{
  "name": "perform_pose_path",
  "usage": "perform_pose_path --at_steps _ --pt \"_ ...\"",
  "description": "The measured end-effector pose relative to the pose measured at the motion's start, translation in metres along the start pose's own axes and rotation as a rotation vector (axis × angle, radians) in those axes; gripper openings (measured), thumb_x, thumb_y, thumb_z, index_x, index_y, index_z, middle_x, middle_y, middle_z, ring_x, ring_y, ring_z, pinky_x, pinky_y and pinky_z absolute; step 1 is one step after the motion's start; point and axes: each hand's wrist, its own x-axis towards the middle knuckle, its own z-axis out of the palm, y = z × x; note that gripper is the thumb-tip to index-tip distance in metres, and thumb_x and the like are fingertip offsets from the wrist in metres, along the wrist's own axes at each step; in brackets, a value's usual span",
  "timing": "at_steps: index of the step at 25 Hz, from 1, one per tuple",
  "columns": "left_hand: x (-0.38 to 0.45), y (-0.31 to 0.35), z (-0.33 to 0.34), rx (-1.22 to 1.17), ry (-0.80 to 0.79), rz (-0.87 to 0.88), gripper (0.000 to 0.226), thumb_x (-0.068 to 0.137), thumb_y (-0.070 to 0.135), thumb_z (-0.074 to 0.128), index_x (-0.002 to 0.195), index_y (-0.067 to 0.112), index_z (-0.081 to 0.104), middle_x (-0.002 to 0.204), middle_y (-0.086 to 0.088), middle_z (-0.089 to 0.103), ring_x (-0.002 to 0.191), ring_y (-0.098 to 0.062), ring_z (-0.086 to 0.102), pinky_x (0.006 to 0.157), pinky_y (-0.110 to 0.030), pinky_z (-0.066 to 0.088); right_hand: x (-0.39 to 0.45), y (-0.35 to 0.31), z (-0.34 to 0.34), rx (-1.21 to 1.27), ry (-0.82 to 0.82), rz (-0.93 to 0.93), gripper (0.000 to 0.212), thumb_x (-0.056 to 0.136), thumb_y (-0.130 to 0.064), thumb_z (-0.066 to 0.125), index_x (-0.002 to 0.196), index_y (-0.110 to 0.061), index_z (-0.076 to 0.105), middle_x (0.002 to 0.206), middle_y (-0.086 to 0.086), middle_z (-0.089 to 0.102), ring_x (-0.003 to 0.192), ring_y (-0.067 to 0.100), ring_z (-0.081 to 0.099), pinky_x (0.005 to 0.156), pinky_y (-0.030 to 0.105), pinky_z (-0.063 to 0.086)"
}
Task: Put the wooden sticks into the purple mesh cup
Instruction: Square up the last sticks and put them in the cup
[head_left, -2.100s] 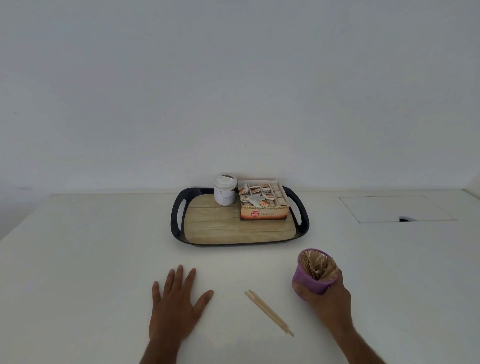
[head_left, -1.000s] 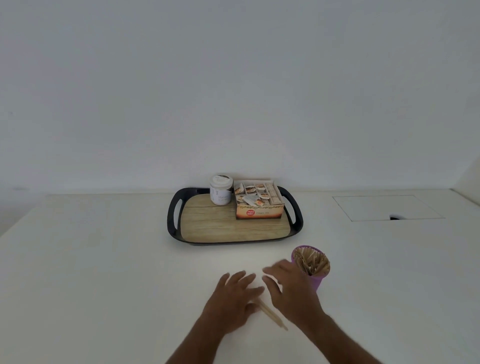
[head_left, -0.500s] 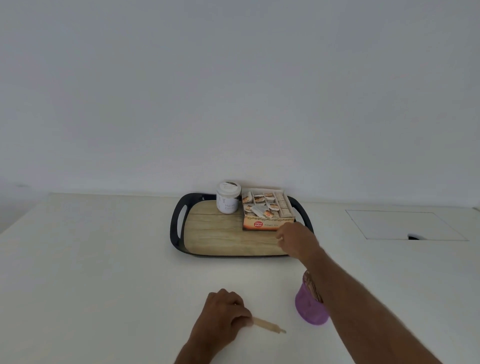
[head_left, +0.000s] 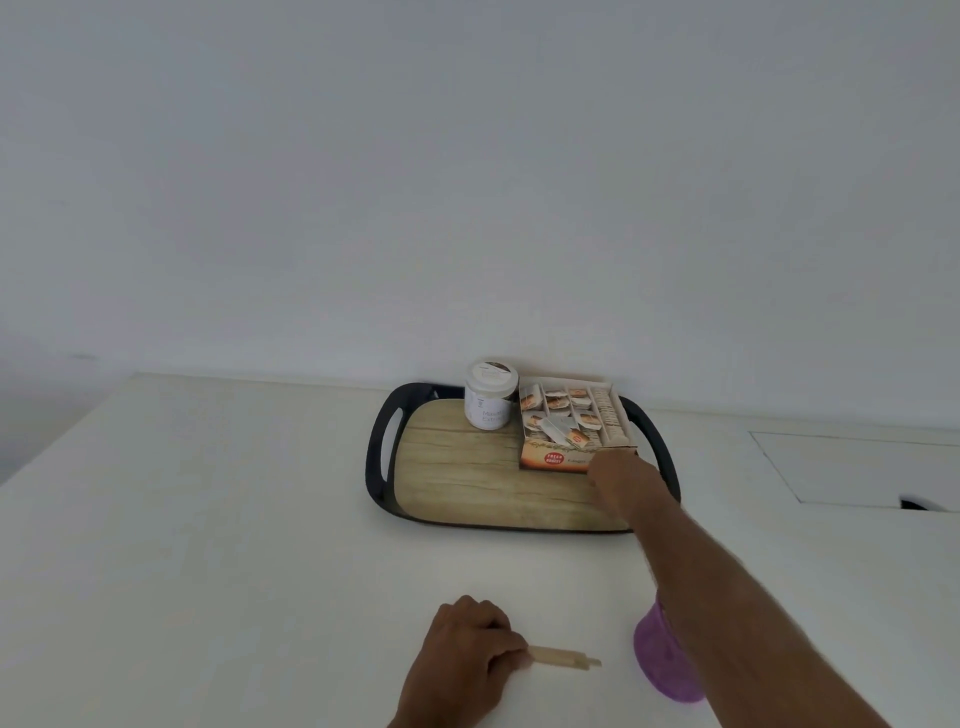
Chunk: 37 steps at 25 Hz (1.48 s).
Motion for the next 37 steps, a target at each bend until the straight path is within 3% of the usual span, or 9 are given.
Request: perform_pose_path --at_steps 7,11,16,21,25,28,30,33,37 --pt "0.001 0.000 -0.001 -0.025 0.020 0.019 0.014 0.078 0.049 0.071 0.087 0.039 0.073 0.082 0.018 0.059 0.072 0.001 0.048 0.060 -0.019 0.042 0.011 0.000 0.006 -0.095 0.018 -0.073 0.026 0.090 -0.019 0.053 0.115 -0.014 0.060 0.116 0.006 0.063 0.106 0.023 0.062 0.087 0.037 0.052" --pt "0.001 0.002 -0.002 -0.007 0.013 0.013 0.013 0.079 0.050 0.070 0.086 0.039 0.073 0.082 0.018 0.059 0.074 0.000 0.047 0.068 -0.010 0.030 0.014 0.005 0.004 -0.147 -0.033 -0.178 0.025 0.090 -0.021 0.051 0.111 -0.012 0.061 0.114 0.008 0.065 0.103 0.024 0.062 0.086 0.035 0.053" --pt "0.000 0.001 0.000 0.014 0.019 0.011 0.014 0.080 0.050 0.068 0.088 0.039 0.072 0.083 0.019 0.059 0.075 0.000 0.047 0.061 -0.021 0.045 0.009 0.002 0.005 -0.292 -0.081 -0.306 0.026 0.089 -0.019 0.055 0.112 -0.011 0.062 0.116 0.009 0.064 0.106 0.025 0.061 0.087 0.038 0.053" --pt "0.000 0.001 0.001 0.016 0.018 0.001 0.014 0.082 0.049 0.067 0.087 0.038 0.072 0.082 0.019 0.059 0.075 0.000 0.047 0.062 -0.023 0.047 0.003 -0.001 0.003 -0.326 -0.108 -0.350 0.028 0.090 -0.023 0.054 0.112 -0.009 0.063 0.115 0.010 0.065 0.104 0.026 0.062 0.087 0.039 0.054" --pt "-0.001 0.002 0.001 0.021 0.019 0.004 0.011 0.083 0.046 0.066 0.089 0.038 0.070 0.084 0.019 0.059 0.075 0.000 0.047 0.064 -0.022 0.046 -0.010 -0.013 -0.011 -0.190 -0.088 -0.379 0.026 0.089 -0.024 0.052 0.110 -0.011 0.060 0.113 0.008 0.063 0.101 0.025 0.060 0.084 0.036 0.051" --pt "0.000 0.004 -0.001 0.028 0.022 0.018 0.009 0.084 0.039 0.063 0.090 0.039 0.069 0.086 0.019 0.059 0.075 0.000 0.048 0.064 -0.021 0.042 -0.031 -0.035 -0.029 0.009 -0.010 -0.432 0.008 0.086 -0.023 0.051 0.092 -0.018 0.051 0.091 0.005 0.059 0.081 0.021 0.052 0.069 0.033 0.043" --pt "0.000 0.006 -0.003 0.030 0.015 0.017 0.012 0.084 0.036 0.061 0.091 0.039 0.070 0.087 0.020 0.060 0.076 0.000 0.049 0.065 -0.020 0.040 -0.050 -0.049 -0.037 0.182 0.050 -0.456 0.006 0.084 -0.022 0.052 0.085 -0.020 0.046 0.082 0.001 0.059 0.075 0.020 0.055 0.065 0.035 0.046" --pt "-0.001 0.008 -0.006 0.044 -0.024 0.002 0.016 0.085 0.033 0.057 0.092 0.039 0.070 0.088 0.021 0.061 0.079 0.001 0.048 0.066 -0.019 0.039 -0.085 -0.065 -0.036 0.424 0.032 -0.511 0.013 0.083 -0.016 0.054 0.095 -0.022 0.054 0.071 -0.009 0.058 0.065 0.011 0.057 0.064 0.033 0.052" --pt "-0.002 0.010 -0.008 0.060 -0.062 -0.002 0.023 0.082 0.019 0.064 0.094 0.039 0.068 0.089 0.021 0.060 0.081 0.000 0.044 0.068 -0.013 0.028 -0.124 -0.067 -0.014 0.415 -0.002 -0.549 0.026 0.087 -0.011 0.045 0.099 -0.015 0.068 0.094 -0.003 0.069 0.083 0.011 0.061 0.080 0.027 0.051"
